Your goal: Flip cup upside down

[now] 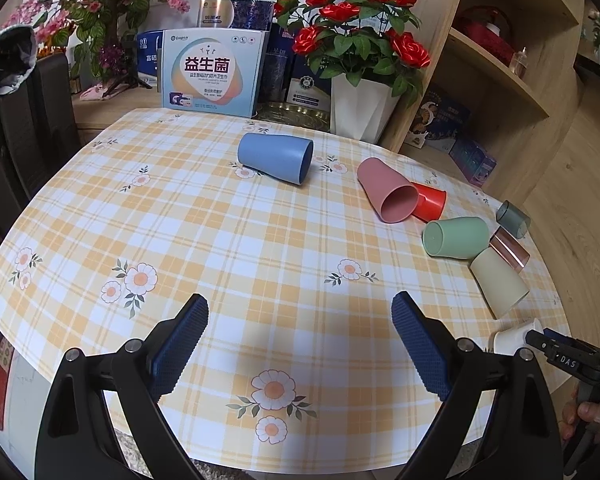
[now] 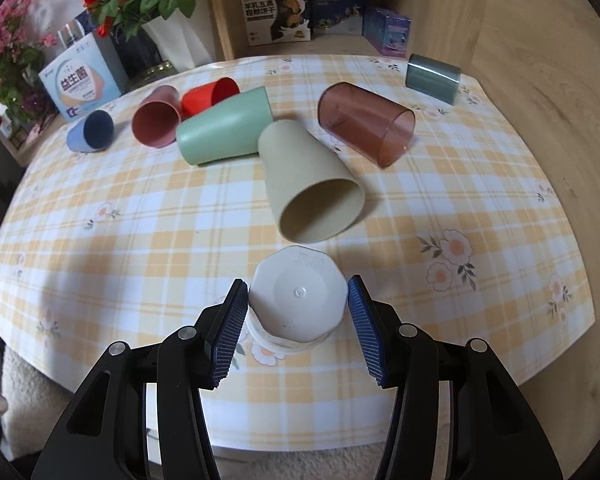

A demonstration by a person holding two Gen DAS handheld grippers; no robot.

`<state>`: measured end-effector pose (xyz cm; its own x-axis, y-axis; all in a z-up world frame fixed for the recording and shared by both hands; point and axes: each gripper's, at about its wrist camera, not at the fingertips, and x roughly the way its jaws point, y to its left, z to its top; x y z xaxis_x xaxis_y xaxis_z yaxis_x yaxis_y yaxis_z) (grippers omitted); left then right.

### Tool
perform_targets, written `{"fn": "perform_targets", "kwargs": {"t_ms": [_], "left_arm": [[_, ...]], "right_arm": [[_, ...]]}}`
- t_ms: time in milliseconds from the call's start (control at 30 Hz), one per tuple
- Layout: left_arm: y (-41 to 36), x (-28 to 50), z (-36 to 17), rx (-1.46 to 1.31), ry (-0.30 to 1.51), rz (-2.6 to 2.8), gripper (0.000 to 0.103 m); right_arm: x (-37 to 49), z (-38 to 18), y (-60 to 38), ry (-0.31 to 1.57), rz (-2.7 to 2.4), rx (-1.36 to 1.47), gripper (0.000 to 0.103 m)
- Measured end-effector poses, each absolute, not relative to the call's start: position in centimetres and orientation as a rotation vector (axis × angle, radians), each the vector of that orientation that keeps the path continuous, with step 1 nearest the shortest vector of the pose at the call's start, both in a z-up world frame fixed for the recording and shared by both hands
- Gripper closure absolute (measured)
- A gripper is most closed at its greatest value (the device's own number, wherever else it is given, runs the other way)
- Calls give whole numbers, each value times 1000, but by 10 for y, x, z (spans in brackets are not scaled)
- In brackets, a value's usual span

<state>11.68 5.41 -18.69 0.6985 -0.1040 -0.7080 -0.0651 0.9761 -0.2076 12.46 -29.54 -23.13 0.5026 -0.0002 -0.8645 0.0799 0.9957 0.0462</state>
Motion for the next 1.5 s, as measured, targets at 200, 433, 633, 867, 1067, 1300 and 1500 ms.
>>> {"fn": "perform_targets", "kwargs": {"t_ms": [200, 433, 633, 867, 1067, 1300, 1500], "left_arm": [[54, 117, -187, -223, 800, -22, 12], [55, 117, -187, -224, 801, -22, 12], [58, 116, -186, -225, 797, -4, 12], [59, 116, -186, -218, 796, 1, 12], [52, 114, -173, -167, 775, 9, 12], [38, 104, -140, -88, 713, -11, 9], [29, 91, -99, -56, 638, -20, 6]], "right_arm": [[125, -235, -290, 1041, -61, 47, 53], [127, -238, -281, 1034, -54, 15, 53], [130, -239, -276, 1038, -49, 8, 53], [131, -239, -275, 1046, -54, 18, 53], [130, -230, -278, 1033, -43, 58, 51], [119, -204, -280, 980, 25, 126, 30], [96, -156, -286, 856, 22, 181, 14]]}}
